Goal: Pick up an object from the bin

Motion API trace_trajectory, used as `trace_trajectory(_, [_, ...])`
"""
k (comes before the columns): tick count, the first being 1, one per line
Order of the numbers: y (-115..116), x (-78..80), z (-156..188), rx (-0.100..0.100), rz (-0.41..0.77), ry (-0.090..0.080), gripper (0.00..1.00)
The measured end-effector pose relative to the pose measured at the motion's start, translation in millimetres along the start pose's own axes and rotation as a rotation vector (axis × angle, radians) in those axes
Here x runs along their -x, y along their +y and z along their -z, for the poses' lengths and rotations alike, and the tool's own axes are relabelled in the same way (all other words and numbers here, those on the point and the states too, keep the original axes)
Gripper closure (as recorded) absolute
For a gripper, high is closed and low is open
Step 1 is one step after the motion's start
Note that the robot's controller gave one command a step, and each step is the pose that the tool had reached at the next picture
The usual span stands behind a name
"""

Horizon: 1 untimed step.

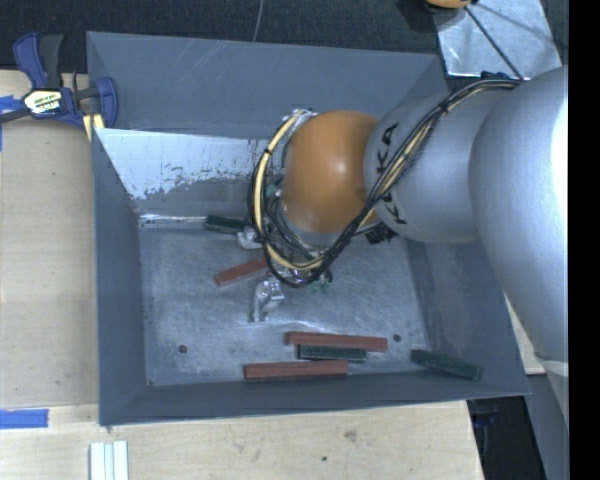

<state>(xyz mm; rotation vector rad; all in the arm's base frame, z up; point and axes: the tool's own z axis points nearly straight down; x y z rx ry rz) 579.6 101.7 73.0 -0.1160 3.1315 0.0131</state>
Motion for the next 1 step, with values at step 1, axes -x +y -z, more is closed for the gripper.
trace_trajectory(1, [1.9, 22.0, 4.9, -0.005, 0.053, -0.013, 1.00])
